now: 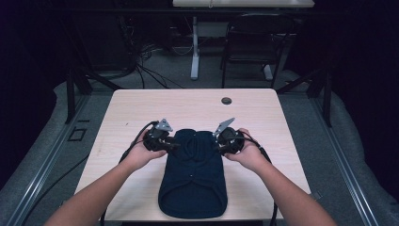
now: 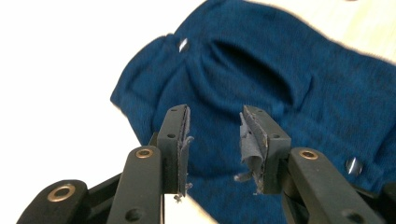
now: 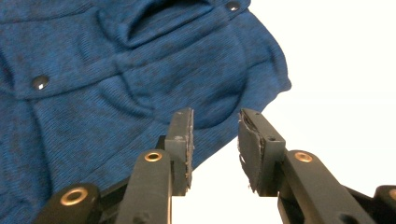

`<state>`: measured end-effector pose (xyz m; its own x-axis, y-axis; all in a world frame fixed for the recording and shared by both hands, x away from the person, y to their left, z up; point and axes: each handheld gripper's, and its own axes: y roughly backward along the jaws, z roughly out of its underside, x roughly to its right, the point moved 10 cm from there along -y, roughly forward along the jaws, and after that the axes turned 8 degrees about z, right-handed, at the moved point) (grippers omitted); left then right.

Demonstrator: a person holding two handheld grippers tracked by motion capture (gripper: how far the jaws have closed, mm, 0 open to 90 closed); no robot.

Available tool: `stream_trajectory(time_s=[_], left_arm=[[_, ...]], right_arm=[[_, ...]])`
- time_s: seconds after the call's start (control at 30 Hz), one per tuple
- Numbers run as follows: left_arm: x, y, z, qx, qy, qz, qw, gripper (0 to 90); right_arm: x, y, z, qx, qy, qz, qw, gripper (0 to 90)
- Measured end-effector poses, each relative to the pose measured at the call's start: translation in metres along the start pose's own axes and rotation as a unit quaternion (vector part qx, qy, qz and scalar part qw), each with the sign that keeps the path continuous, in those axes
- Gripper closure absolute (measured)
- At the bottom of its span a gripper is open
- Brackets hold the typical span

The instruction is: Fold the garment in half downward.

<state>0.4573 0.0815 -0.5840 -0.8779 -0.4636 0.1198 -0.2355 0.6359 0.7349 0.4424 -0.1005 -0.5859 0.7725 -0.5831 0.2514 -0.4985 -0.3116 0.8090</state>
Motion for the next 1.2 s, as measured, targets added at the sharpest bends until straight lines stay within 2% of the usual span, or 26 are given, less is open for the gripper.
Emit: stream_trajectory(time_s=[0.1,0.23,0.3,0.4,0.6,0.67,0.73,0.83,1.0,1.13,1.2], left_arm=[[-0.006,-0.003,-0.009,0.001,-0.007,-0.004,1.0000,61.8],[-0.015,-0.010,-0.015,-0.008,-0.004,-0.006,0.9999,60.8],[-0.021,-0.013,-0.018,-0.006,0.003,-0.004,1.0000,61.8],[-0.030,-0.016,-0.022,-0.009,0.002,-0.015,0.9998,67.4],[-0.046,-0.024,-0.030,-0.008,-0.002,-0.036,0.9993,68.5],[-0.052,-0.027,-0.030,-0.016,-0.004,-0.044,0.9989,68.0],[-0.057,-0.031,-0.031,-0.015,-0.006,-0.051,0.9986,67.4],[-0.062,-0.036,-0.030,-0.019,-0.009,-0.055,0.9983,66.3],[-0.073,-0.044,-0.024,-0.033,-0.002,-0.067,0.9972,63.6],[-0.076,-0.052,-0.017,-0.048,-0.004,-0.066,0.9967,61.7],[-0.077,-0.055,-0.016,-0.047,0.001,-0.064,0.9968,60.7]], right_arm=[[0.006,-0.003,-0.007,-0.005,0.008,0.000,1.0000,62.8],[0.013,-0.011,-0.014,-0.012,0.029,0.005,0.9995,62.6],[0.015,-0.016,-0.017,-0.008,0.022,-0.001,0.9997,64.5],[0.020,-0.023,-0.019,-0.014,0.031,0.004,0.9994,69.1],[0.028,-0.032,-0.035,-0.007,0.037,0.007,0.9993,71.9],[0.030,-0.036,-0.039,-0.009,0.048,0.008,0.9988,71.3],[0.033,-0.040,-0.043,-0.011,0.064,0.016,0.9978,71.1],[0.036,-0.047,-0.049,-0.008,0.063,0.020,0.9978,70.6],[0.043,-0.061,-0.047,-0.036,0.070,0.025,0.9966,68.6],[0.043,-0.070,-0.043,-0.049,0.063,0.021,0.9966,67.5],[0.041,-0.074,-0.041,-0.058,0.062,0.015,0.9963,65.6]])
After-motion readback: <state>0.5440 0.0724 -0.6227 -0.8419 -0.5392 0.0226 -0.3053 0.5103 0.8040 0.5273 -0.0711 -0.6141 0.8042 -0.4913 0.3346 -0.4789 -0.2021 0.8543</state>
